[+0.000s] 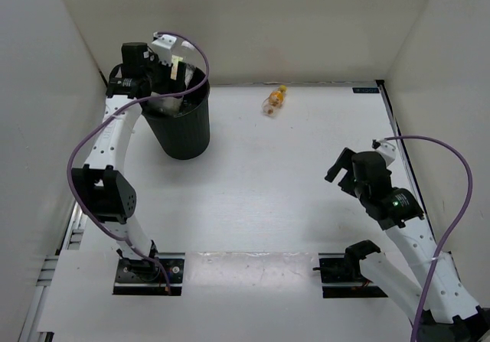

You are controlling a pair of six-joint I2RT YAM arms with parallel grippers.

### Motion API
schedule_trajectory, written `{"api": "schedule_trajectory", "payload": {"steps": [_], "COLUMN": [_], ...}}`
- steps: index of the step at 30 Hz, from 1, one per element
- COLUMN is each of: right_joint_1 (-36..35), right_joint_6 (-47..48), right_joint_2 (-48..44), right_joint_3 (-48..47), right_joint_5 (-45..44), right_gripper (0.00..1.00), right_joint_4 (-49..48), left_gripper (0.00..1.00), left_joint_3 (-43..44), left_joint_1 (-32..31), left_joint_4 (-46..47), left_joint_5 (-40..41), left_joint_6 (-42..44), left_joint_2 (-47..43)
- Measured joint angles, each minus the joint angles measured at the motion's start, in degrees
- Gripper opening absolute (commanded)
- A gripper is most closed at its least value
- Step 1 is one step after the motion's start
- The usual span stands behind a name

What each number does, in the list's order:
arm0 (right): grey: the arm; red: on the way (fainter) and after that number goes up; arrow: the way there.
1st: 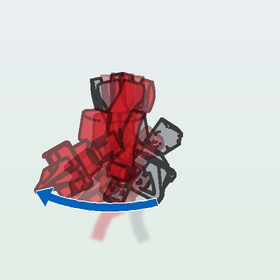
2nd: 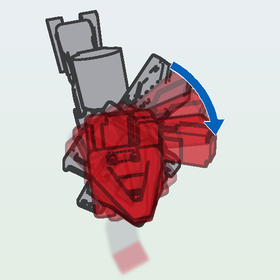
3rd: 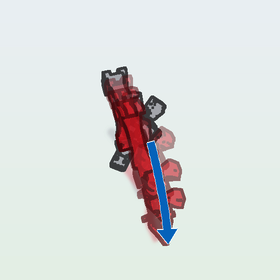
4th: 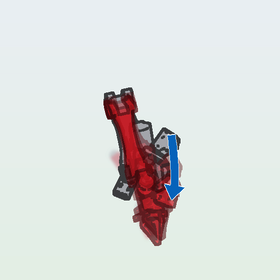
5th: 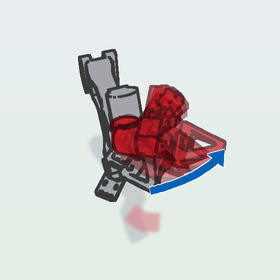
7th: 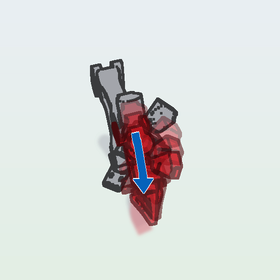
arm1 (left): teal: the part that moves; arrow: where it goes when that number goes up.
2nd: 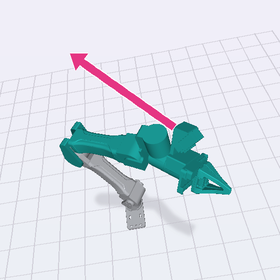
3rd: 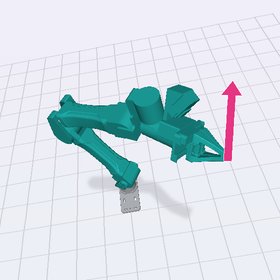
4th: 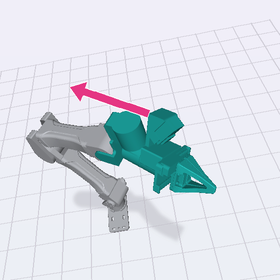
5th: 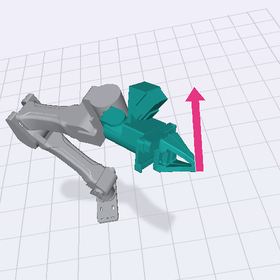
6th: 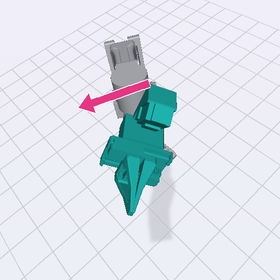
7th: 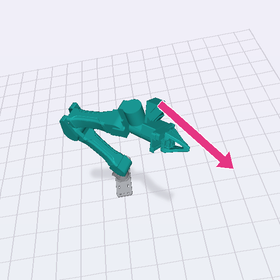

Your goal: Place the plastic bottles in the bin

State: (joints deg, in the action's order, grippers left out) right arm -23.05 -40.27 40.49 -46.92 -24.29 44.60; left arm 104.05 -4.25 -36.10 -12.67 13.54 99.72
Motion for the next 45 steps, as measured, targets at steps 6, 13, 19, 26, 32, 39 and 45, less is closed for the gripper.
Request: {"api": "schedule_trajectory", "payload": {"steps": [6,13,19,26,32,39,45], "right_joint_1": [0.0,0.0,0.0,-0.02,-0.02,-0.02,-0.02], "right_joint_6": [0.17,0.94,1.38,-0.17,-1.75,-2.1,-2.56], "right_joint_2": [1.31,5.55,6.16,1.75,-2.73,-5.27,-5.38], "right_joint_3": [0.0,0.0,0.0,-0.02,-0.17,-1.57,-1.88], "right_joint_5": [0.04,0.72,0.83,-0.04,-2.95,-4.22,-4.46], "right_gripper": [1.0,1.0,1.0,1.0,1.0,1.0,1.0], "right_joint_4": [0.24,-0.7,-1.95,-2.78,-0.07,6.67,10.32], "left_gripper": [1.0,1.0,1.0,1.0,1.0,1.0,1.0], "left_joint_3": [-5.55,-5.11,2.64,15.69,38.53,37.83,37.48], "left_joint_1": [0.59,0.79,-7.89,-25.07,-30.99,-33.29,-33.46], "left_joint_4": [0.11,-0.39,-0.76,0.48,2.97,13.27,22.53], "left_joint_5": [1.53,4.39,11.98,13.51,13.57,20.9,22.8], "left_joint_6": [0.17,-0.09,-0.66,0.5,-0.83,-1.49,0.0], "left_joint_2": [-3.45,-8.2,-9.55,-1.14,27.63,48.57,52.26]}}
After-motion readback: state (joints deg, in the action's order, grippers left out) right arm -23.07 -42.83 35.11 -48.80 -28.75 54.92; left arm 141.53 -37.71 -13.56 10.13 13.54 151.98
